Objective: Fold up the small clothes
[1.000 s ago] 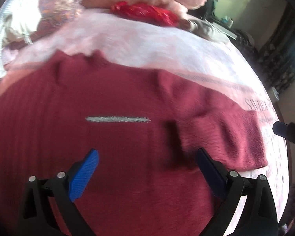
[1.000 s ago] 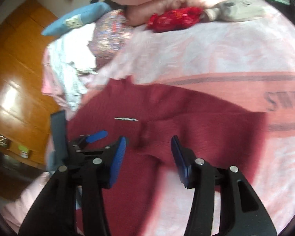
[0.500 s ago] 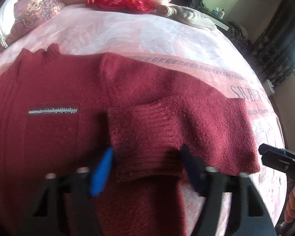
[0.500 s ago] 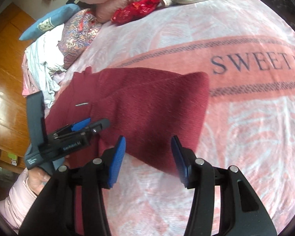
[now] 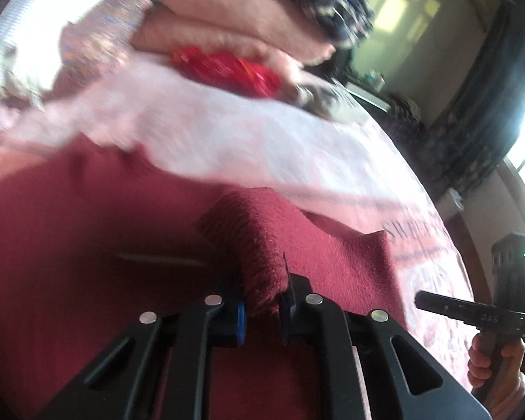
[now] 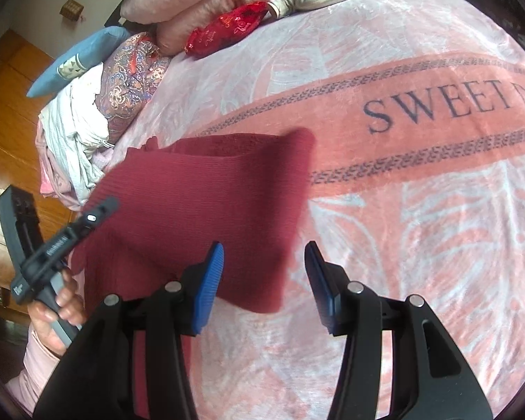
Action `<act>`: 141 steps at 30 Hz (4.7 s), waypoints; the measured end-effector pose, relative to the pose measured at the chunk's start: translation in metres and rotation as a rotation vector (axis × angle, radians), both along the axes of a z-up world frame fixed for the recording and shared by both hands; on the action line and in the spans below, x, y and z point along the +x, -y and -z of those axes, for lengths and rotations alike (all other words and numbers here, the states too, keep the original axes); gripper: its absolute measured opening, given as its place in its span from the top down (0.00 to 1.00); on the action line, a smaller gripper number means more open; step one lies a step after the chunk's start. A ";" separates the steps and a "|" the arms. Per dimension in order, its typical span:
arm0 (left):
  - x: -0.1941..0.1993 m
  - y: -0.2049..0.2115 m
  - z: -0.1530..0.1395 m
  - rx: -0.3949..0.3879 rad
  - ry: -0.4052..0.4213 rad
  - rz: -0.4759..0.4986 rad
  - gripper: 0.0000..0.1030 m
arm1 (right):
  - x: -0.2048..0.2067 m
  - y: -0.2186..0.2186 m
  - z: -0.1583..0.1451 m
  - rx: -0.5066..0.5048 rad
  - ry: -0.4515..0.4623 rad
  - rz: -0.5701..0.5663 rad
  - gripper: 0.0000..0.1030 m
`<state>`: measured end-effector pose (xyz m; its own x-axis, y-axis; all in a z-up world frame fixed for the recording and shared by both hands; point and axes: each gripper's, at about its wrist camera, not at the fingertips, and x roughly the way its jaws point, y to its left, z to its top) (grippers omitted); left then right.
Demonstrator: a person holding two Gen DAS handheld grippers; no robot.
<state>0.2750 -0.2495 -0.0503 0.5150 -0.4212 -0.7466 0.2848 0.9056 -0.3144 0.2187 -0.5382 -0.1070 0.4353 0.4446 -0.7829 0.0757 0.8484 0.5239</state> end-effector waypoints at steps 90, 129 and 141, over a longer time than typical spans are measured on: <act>0.034 -0.307 0.030 -0.065 -0.057 -0.389 0.37 | 0.080 -0.191 0.001 -0.167 -0.047 -0.195 0.69; 0.001 -0.520 0.057 0.177 -0.270 -0.633 0.04 | 0.086 -0.384 0.012 -0.216 -0.152 -0.393 0.24; 0.008 -0.642 0.081 0.022 -0.273 -0.775 0.04 | 0.101 -0.485 0.026 -0.250 -0.118 -0.490 0.17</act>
